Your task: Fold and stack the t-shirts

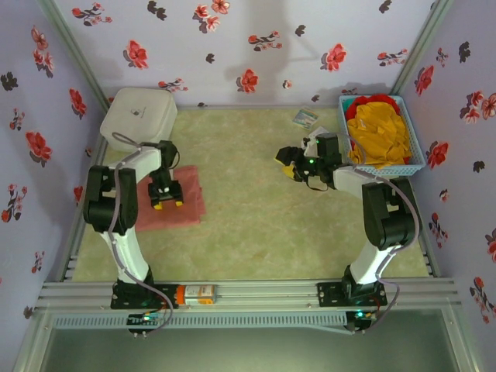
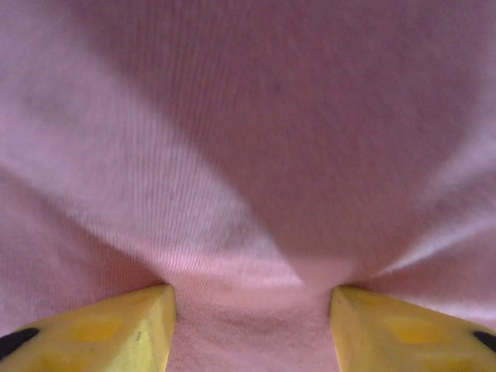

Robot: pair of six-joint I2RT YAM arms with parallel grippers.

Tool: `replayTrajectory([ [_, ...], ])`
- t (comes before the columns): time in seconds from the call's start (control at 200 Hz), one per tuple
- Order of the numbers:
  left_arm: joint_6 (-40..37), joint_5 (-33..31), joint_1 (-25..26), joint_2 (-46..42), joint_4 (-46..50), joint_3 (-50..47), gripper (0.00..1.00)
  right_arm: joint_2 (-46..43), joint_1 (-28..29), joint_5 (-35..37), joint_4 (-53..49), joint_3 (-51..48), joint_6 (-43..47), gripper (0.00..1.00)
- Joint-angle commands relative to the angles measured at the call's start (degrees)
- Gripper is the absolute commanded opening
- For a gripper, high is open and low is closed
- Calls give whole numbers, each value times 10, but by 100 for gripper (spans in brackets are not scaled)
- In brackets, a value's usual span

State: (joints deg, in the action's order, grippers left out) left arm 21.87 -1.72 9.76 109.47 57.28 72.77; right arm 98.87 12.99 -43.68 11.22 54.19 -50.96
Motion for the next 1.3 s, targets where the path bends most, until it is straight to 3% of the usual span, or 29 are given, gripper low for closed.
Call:
replayTrajectory([
  [0.0, -27, -62, -2, 22, 32, 19, 56, 2, -3, -1, 5, -13, 14, 68],
  [0.23, -64, -113, -41, 67, 70, 61, 56, -2, -4, -1, -6, -15, 24, 68],
  [0.6, -105, -142, -98, 120, 72, 117, 54, -14, -3, 3, -38, -16, 47, 68],
  [0.97, -124, -156, -82, 68, 26, 111, 53, -16, -4, 4, -44, -13, 48, 67],
  [1.295, -118, -142, -30, -56, 52, 114, 55, -28, -4, 12, -74, -3, 65, 68],
])
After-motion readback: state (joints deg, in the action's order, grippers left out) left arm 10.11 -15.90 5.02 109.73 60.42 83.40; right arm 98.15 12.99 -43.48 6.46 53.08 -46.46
